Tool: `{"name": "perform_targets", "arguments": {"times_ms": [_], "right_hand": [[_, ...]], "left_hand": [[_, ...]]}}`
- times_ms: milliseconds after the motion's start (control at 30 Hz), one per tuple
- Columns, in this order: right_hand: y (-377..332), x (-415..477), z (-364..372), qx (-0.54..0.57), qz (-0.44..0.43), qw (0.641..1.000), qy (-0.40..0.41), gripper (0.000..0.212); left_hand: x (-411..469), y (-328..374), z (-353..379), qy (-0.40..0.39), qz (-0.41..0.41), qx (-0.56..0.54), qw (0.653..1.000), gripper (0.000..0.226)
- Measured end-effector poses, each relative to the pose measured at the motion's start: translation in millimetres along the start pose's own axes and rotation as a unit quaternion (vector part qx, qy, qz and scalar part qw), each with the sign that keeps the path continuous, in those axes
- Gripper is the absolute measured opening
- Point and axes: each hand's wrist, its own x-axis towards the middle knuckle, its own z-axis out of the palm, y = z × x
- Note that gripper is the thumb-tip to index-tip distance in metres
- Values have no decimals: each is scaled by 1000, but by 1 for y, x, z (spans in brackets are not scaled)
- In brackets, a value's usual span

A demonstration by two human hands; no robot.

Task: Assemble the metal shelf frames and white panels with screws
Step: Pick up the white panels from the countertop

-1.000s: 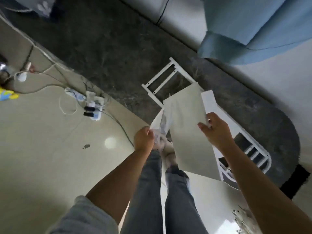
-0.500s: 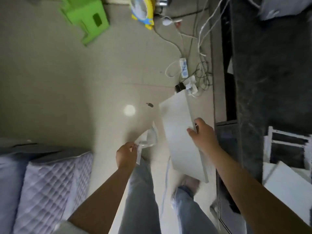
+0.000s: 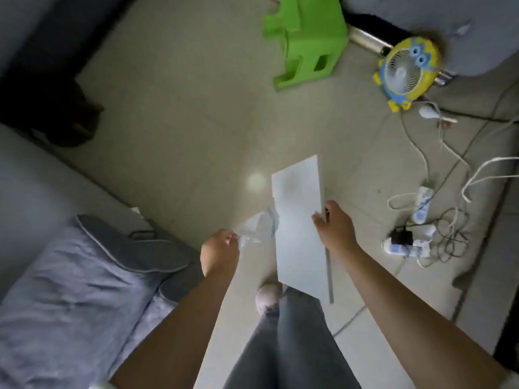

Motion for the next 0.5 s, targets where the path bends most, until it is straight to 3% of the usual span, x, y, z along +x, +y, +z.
{"name": "perform_targets", "arguments": {"times_ms": [167,333,500], "right_hand": [[-93,98,-11,-24,-52,998,-14,14],[-213,204,-26,-127,-123,984,-26,15],[-351,308,9,-215,-189,956,-60,16]], "left_hand": [[96,34,-69,34,-58,-49,997,21],[193,70,-140,66,-115,-77,988,26],[284,84,-204,109,-166,-107,974,28]]}}
